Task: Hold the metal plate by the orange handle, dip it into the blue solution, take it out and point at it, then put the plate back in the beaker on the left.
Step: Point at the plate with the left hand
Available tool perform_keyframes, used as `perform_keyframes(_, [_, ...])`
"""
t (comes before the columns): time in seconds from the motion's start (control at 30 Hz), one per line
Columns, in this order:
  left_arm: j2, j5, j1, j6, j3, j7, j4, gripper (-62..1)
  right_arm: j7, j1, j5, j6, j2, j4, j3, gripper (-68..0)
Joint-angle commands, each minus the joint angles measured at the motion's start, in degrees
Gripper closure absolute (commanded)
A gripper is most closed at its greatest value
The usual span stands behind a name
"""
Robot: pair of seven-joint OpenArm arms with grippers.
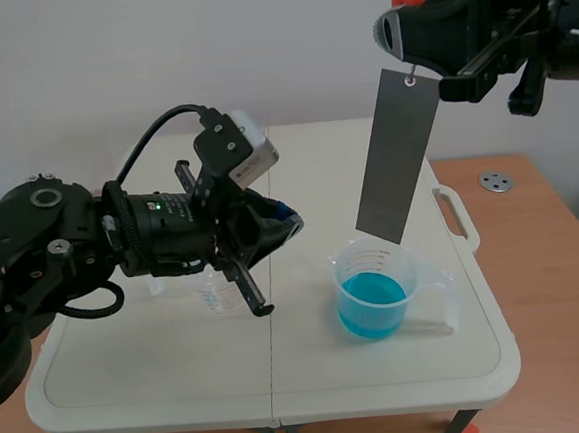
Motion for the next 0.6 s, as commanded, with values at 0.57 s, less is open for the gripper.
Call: perform_keyframes(0.57, [-11.65, -0.92, 36.2, 4.79, -25.92, -7.41, 23.5, -4.9, 0.94, 0.48, -1.29, 0.44, 0.15, 0.35, 0.2, -1.2])
